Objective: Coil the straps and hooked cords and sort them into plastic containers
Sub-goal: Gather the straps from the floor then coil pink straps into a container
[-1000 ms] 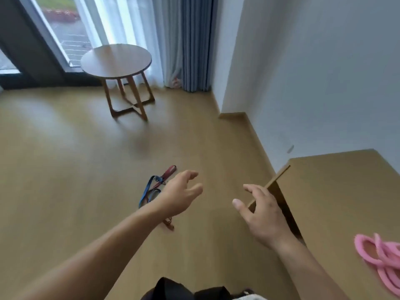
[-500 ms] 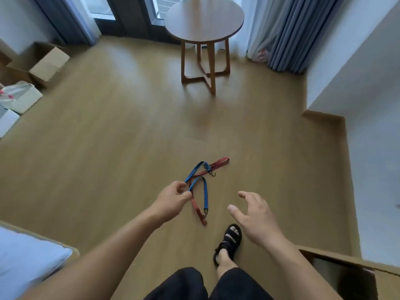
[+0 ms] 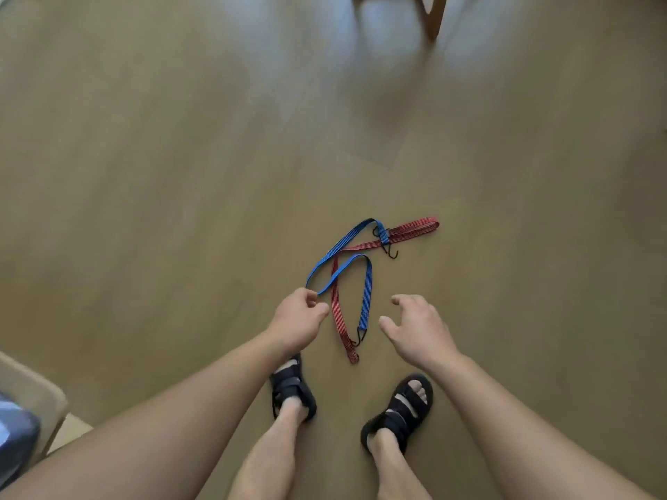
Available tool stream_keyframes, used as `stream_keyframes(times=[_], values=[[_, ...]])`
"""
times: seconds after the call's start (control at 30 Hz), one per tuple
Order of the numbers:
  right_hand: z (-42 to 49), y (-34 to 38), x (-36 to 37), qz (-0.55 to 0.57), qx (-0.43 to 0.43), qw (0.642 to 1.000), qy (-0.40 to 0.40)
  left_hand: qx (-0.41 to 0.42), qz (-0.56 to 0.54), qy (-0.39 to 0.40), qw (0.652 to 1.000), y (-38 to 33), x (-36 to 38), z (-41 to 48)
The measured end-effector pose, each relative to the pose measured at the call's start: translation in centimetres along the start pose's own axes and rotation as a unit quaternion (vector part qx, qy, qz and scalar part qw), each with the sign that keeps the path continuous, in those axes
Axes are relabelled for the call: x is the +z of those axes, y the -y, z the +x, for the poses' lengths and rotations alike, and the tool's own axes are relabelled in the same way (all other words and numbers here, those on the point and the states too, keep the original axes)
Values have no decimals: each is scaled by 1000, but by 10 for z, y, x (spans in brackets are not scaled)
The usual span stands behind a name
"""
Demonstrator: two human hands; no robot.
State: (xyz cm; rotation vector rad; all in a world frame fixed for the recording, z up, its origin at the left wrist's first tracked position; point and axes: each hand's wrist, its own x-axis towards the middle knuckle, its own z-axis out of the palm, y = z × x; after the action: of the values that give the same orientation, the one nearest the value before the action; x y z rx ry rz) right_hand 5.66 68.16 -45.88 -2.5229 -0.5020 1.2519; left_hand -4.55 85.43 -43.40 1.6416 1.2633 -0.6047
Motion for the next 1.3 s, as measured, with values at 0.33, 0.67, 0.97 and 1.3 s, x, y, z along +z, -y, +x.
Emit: stream_keyframes(times=[0.33, 0.67, 0.97, 1.3], values=[[280, -23, 159, -205, -83, 975, -9, 10, 27, 6, 1000, 92, 57, 241], [388, -27, 184, -351, -218, 903, -119, 61, -44, -54, 996, 91, 74, 344], [439, -11, 161, -377, -144, 910, -95, 91, -58, -95, 990, 74, 59, 358], [325, 28, 125, 8, -26, 997, -69, 128, -73, 123, 981, 69, 71, 294]])
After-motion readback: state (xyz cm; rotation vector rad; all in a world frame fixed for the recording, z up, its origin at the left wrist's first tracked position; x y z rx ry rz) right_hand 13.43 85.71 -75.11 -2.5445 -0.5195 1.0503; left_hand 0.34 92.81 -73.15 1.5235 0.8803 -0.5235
